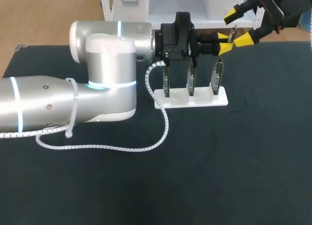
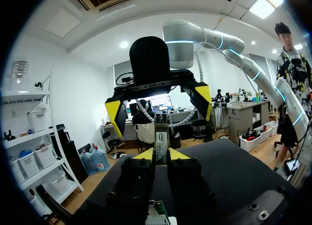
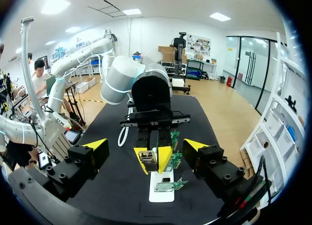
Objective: Pick up the optical module with the left hand, and insert it into the network port with the right hand.
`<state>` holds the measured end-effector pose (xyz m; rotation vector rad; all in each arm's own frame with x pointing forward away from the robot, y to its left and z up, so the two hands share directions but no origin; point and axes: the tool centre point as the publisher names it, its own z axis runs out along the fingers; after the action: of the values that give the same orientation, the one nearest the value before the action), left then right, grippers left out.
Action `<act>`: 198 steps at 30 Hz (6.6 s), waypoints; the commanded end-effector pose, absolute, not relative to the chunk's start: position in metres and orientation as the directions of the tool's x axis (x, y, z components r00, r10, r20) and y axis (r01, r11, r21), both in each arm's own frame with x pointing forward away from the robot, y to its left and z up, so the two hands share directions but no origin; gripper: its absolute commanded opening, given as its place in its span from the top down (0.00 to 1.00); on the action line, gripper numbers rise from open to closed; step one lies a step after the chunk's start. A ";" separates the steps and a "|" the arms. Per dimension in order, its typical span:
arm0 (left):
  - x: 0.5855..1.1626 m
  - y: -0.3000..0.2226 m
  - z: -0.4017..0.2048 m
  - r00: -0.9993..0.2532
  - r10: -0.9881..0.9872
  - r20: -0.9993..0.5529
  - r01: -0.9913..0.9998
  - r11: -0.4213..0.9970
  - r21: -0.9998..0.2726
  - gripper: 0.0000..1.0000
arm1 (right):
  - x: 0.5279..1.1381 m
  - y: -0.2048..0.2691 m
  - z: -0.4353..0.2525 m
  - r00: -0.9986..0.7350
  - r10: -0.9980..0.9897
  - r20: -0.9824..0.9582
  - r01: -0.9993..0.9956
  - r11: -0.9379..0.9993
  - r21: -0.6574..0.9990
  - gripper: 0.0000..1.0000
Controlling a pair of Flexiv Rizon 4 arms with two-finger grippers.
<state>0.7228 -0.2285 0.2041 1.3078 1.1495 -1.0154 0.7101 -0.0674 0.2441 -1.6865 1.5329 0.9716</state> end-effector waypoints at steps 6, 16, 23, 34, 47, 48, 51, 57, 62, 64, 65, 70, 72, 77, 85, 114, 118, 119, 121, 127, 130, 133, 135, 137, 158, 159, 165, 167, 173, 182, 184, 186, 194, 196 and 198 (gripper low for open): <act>0.724 -0.229 0.204 0.171 0.075 -0.982 0.984 0.033 0.174 1.00 | 0.712 -0.067 0.244 0.041 -0.510 -0.859 -0.994 -0.107 0.016 0.00; 0.724 -0.229 0.204 0.171 0.075 -0.982 0.984 0.033 0.174 1.00 | 0.712 -0.067 0.244 0.041 -0.510 -0.859 -0.994 -0.107 0.016 1.00; 0.724 -0.229 0.204 0.171 0.075 -0.982 0.984 0.033 0.174 1.00 | 0.712 -0.067 0.244 0.041 -0.510 -0.859 -0.994 -0.107 0.016 1.00; 0.724 -0.229 0.204 0.171 0.075 -0.982 0.984 0.033 0.174 1.00 | 0.712 -0.067 0.244 0.041 -0.510 -0.859 -0.994 -0.107 0.016 1.00; 0.724 -0.229 0.204 0.171 0.075 -0.982 0.984 0.033 0.174 0.00 | 0.712 -0.067 0.244 0.041 -0.510 -0.859 -0.994 -0.107 0.016 1.00; 0.724 -0.229 0.204 0.171 0.075 -0.982 0.984 0.033 0.174 0.00 | 0.712 -0.067 0.244 0.041 -0.510 -0.859 -0.994 -0.107 0.016 1.00; 0.724 -0.229 0.204 0.171 0.075 -0.982 0.984 0.033 0.174 0.00 | 0.712 -0.067 0.244 0.041 -0.510 -0.859 -0.994 -0.107 0.016 1.00; 0.724 -0.229 0.204 0.171 0.075 -0.982 0.984 0.033 0.174 0.00 | 0.712 -0.067 0.244 0.041 -0.510 -0.859 -0.994 -0.107 0.016 1.00; 0.724 -0.229 0.204 0.171 0.075 -0.982 0.984 0.033 0.174 0.00 | 0.712 -0.067 0.244 0.041 -0.510 -0.859 -0.994 -0.107 0.016 1.00; 0.726 -0.227 0.206 0.144 0.115 -0.983 0.989 0.003 0.145 0.00 | 0.712 -0.067 0.244 0.041 -0.510 -0.859 -0.994 -0.107 0.016 1.00; 0.725 -0.224 0.207 0.101 0.181 -0.978 0.995 -0.005 0.102 0.00 | 0.712 -0.067 0.244 0.041 -0.510 -0.859 -0.994 -0.107 0.016 1.00; 0.708 -0.212 0.219 0.008 0.371 -0.929 1.000 -0.027 -0.002 0.00 | 0.712 -0.067 0.244 0.041 -0.510 -0.859 -0.994 -0.107 0.016 1.00; 0.699 -0.205 0.225 0.003 0.408 -0.913 1.000 -0.007 0.001 0.00 | 0.712 -0.067 0.244 0.041 -0.510 -0.859 -0.994 -0.107 0.016 1.00; 0.682 -0.192 0.228 -0.026 0.462 -0.886 0.999 0.038 -0.009 0.00 | 0.712 -0.067 0.244 0.041 -0.510 -0.859 -0.994 -0.107 0.016 1.00; 0.672 -0.169 0.211 -0.057 0.548 -0.834 0.992 0.126 0.015 0.00 | 0.712 -0.067 0.244 0.041 -0.510 -0.859 -0.994 -0.107 0.016 1.00; 0.722 -0.143 0.213 -0.005 0.608 -0.794 0.995 0.082 0.056 0.00 | 0.712 -0.067 0.244 0.041 -0.510 -0.859 -0.994 -0.107 0.016 1.00; 0.730 -0.142 0.217 0.005 0.617 -0.787 0.994 0.082 0.070 0.00 | 0.712 -0.067 0.244 0.041 -0.510 -0.859 -0.994 -0.107 0.016 1.00; 0.731 -0.141 0.218 0.007 0.612 -0.790 0.993 0.086 0.076 0.00 | 0.712 -0.067 0.244 0.041 -0.510 -0.859 -0.994 -0.107 0.016 1.00; 0.731 -0.142 0.218 0.007 0.614 -0.790 0.993 0.089 0.078 0.00 | 0.712 -0.067 0.244 0.041 -0.510 -0.859 -0.994 -0.107 0.016 1.00; 0.731 -0.143 0.213 0.001 0.575 -0.818 0.994 0.090 0.064 0.00 | 0.712 -0.067 0.244 0.041 -0.510 -0.859 -0.994 -0.107 0.016 1.00; 0.731 -0.143 0.213 0.001 0.575 -0.818 0.994 0.090 0.064 0.00 | 0.712 -0.067 0.244 0.041 -0.510 -0.859 -0.994 -0.107 0.016 1.00; 0.731 -0.143 0.213 0.001 0.575 -0.818 0.994 0.090 0.064 0.00 | 0.712 -0.067 0.244 0.041 -0.510 -0.859 -0.994 -0.107 0.016 1.00; 0.731 -0.143 0.213 0.001 0.575 -0.818 0.994 0.090 0.064 0.00 | 0.712 -0.067 0.244 0.041 -0.510 -0.859 -0.994 -0.107 0.016 1.00; 0.731 -0.143 0.213 0.001 0.575 -0.818 0.994 0.090 0.064 0.00 | 0.713 -0.067 0.245 0.042 -0.510 -0.859 -0.994 -0.107 0.016 1.00; 0.731 -0.143 0.213 0.001 0.575 -0.818 0.994 0.090 0.064 0.00 | 0.734 -0.053 0.212 0.028 -0.576 -0.817 -0.990 -0.128 0.056 1.00; 0.731 -0.143 0.213 0.001 0.575 -0.818 0.994 0.090 0.064 0.00 | 0.735 -0.055 0.209 0.017 -0.575 -0.818 -0.991 -0.121 0.064 1.00; 0.731 -0.143 0.213 0.001 0.575 -0.818 0.994 0.090 0.064 0.00 | 0.740 -0.059 0.190 0.001 -0.565 -0.825 -0.986 -0.137 0.093 1.00; 0.731 -0.143 0.213 0.001 0.575 -0.818 0.994 0.090 0.064 0.00 | 0.741 -0.059 0.186 -0.008 -0.565 -0.825 -0.985 -0.138 0.103 1.00; 0.731 -0.143 0.213 0.001 0.575 -0.818 0.994 0.090 0.064 0.00 | 0.743 -0.058 0.183 0.001 -0.560 -0.828 -0.983 -0.153 0.102 1.00; 0.731 -0.143 0.213 0.001 0.575 -0.818 0.994 0.090 0.064 0.00 | 0.745 -0.055 0.182 0.002 -0.561 -0.828 -0.984 -0.150 0.100 1.00; 0.731 -0.143 0.213 0.001 0.575 -0.818 0.994 0.090 0.064 0.00 | 0.744 -0.053 0.182 0.003 -0.561 -0.828 -0.983 -0.154 0.100 1.00; 0.731 -0.143 0.213 0.001 0.575 -0.818 0.994 0.090 0.064 0.00 | 0.744 -0.053 0.181 0.001 -0.559 -0.829 -0.983 -0.153 0.102 1.00; 0.731 -0.143 0.213 0.001 0.575 -0.818 0.994 0.090 0.064 0.00 | 0.746 -0.057 0.177 -0.033 -0.546 -0.837 -0.987 -0.116 0.114 1.00; 0.731 -0.143 0.213 0.001 0.575 -0.818 0.994 0.090 0.064 0.00 | 0.746 -0.057 0.176 -0.036 -0.550 -0.835 -0.986 -0.115 0.119 1.00; 0.731 -0.143 0.213 0.001 0.575 -0.818 0.994 0.090 0.064 0.00 | 0.746 -0.057 0.175 -0.038 -0.550 -0.834 -0.986 -0.113 0.119 1.00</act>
<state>0.7316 -0.1431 0.2130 1.5701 1.6609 -0.7517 0.7476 -0.0574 0.1759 -1.7061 1.6202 1.0540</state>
